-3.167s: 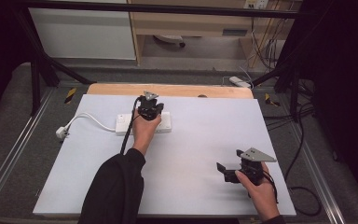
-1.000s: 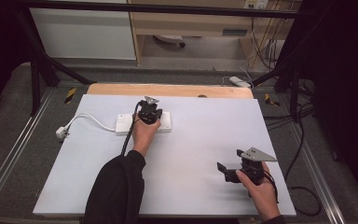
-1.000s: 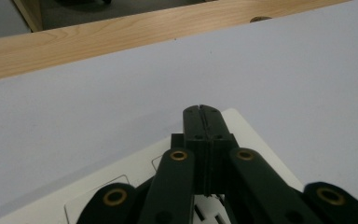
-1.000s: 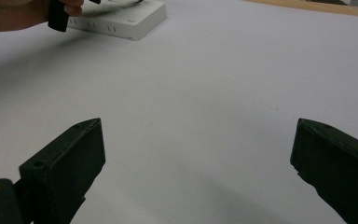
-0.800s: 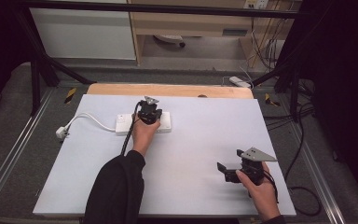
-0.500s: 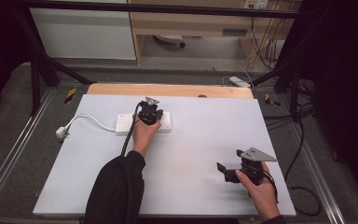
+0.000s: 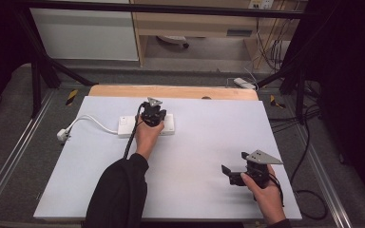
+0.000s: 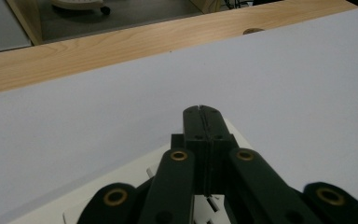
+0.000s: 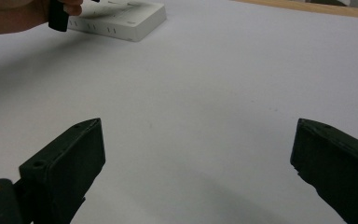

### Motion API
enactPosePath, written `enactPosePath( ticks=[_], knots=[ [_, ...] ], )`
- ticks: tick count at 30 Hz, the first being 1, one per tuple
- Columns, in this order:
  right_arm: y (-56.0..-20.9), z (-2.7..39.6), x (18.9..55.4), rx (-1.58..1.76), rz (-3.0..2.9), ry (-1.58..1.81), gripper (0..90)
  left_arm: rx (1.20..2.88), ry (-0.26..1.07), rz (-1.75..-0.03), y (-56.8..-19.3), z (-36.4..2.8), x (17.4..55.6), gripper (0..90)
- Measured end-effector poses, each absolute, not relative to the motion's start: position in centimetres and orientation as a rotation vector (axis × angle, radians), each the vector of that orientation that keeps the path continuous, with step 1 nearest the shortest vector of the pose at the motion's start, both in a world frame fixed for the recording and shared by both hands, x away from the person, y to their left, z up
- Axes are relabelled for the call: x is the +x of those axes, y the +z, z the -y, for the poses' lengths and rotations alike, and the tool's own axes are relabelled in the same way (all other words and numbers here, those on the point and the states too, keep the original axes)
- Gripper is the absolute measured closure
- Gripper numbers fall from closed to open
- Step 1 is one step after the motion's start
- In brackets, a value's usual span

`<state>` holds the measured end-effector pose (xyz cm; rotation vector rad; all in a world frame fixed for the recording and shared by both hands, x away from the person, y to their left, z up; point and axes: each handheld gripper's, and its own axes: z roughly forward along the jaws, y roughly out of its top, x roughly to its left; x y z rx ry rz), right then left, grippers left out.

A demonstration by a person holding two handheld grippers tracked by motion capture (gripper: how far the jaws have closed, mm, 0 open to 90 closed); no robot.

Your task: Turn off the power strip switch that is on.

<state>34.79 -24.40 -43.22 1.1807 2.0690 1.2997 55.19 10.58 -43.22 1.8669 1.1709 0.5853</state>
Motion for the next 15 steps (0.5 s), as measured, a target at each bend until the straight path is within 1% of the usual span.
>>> enactPosePath(
  ticks=[15],
  knots=[
    [-43.26, 24.37, 34.84, 1.179, -2.073, 1.296, 3.4, 1.847, 0.590, -1.148, -42.66, -11.30, 54.77, 90.0]
  ],
)
